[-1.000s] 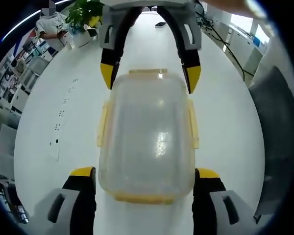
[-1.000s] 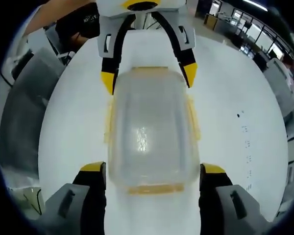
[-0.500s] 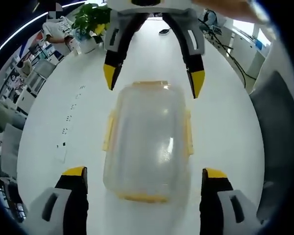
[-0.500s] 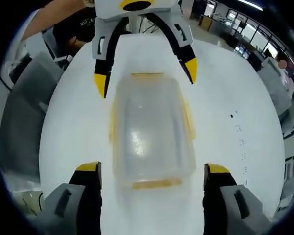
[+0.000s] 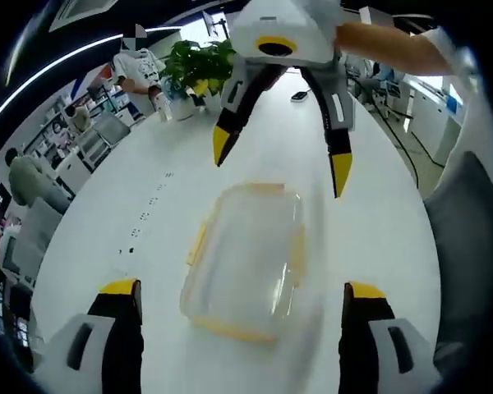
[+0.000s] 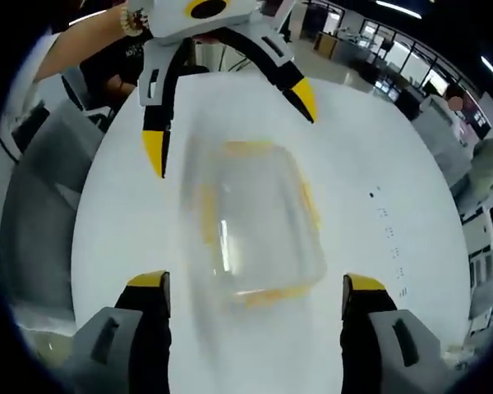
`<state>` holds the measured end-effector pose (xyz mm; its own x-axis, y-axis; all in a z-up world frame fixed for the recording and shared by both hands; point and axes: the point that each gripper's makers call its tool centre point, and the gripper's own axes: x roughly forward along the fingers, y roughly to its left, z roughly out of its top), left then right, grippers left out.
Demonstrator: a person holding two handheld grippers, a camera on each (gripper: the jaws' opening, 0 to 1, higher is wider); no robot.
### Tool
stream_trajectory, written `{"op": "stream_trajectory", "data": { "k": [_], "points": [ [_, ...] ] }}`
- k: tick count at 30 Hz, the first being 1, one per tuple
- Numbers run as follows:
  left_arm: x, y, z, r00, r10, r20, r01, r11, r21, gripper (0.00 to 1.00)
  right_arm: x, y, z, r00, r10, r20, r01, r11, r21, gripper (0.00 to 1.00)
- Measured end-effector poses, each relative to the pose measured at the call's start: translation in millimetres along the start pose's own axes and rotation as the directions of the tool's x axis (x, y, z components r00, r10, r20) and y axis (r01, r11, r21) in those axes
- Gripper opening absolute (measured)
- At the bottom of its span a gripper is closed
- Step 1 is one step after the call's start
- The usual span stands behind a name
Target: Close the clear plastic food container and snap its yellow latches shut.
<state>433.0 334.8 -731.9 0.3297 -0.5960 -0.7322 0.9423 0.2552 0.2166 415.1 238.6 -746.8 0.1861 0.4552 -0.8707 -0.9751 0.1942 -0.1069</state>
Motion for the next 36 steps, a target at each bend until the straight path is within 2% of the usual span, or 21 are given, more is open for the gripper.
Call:
{"op": "stream_trajectory", "data": {
  "k": [3,5,14,16,17,20,26,27,28,30,34,36],
  "points": [
    [-5.6,-3.8,2.3,0.999,0.019,0.041,-0.018,1.000,-0.019,0.99,-5.4,4.6,0.5,1.000,-0.018,0.015,0.018,1.000,0.013,0.83],
    [-9.3,-8.3,3.4,0.997,0.028,0.067,-0.023,0.997,-0.074,0.99,-9.5,8.7,0.5,0.999,-0.028,0.024,0.027,0.999,0.019,0.83],
    [-33.5,-27.0,6.1,0.983,0.097,0.158,-0.079,0.990,-0.118,0.99,-32.2,24.8,10.1,0.989,-0.103,0.110,0.094,0.992,0.084,0.85],
    [-39.3,-30.5,8.5,0.974,0.124,0.192,-0.100,0.987,-0.128,0.99,-36.2,28.3,10.6,0.985,-0.118,0.122,0.106,0.989,0.101,0.86],
    [-43.7,-33.9,12.8,0.962,0.139,0.236,-0.104,0.982,-0.155,0.99,-39.0,30.8,10.6,0.983,-0.130,0.130,0.115,0.987,0.115,0.86],
    [-54.9,-39.0,7.6,0.954,0.181,0.240,-0.138,0.973,-0.185,0.99,-45.5,38.4,10.3,0.976,-0.156,0.151,0.135,0.981,0.141,0.87],
    [-73.2,-65.4,-2.8,0.941,0.214,0.262,-0.156,0.962,-0.226,0.99,-56.6,58.5,6.9,0.965,-0.203,0.165,0.173,0.968,0.181,0.88],
    [-75.6,-70.8,-3.9,0.937,0.216,0.273,-0.149,0.957,-0.248,0.99,-58.2,61.0,7.0,0.963,-0.211,0.168,0.179,0.966,0.189,0.88],
    [-79.4,-77.9,-2.8,0.926,0.223,0.304,-0.140,0.952,-0.270,0.99,-60.8,64.4,7.5,0.959,-0.224,0.175,0.187,0.961,0.203,0.87],
    [-85.3,-85.2,-10.8,0.925,0.234,0.298,-0.152,0.950,-0.273,0.99,-64.2,69.9,9.3,0.951,-0.246,0.190,0.202,0.953,0.225,0.87],
    [-96.4,-97.8,-17.7,0.914,0.254,0.316,-0.154,0.938,-0.309,0.99,-62.1,84.5,9.5,0.946,-0.256,0.197,0.206,0.948,0.243,0.86],
    [-100.9,-103.0,-20.7,0.908,0.270,0.320,-0.161,0.931,-0.329,0.99,-62.0,88.2,10.3,0.936,-0.285,0.205,0.228,0.938,0.259,0.86]
  ]
}}
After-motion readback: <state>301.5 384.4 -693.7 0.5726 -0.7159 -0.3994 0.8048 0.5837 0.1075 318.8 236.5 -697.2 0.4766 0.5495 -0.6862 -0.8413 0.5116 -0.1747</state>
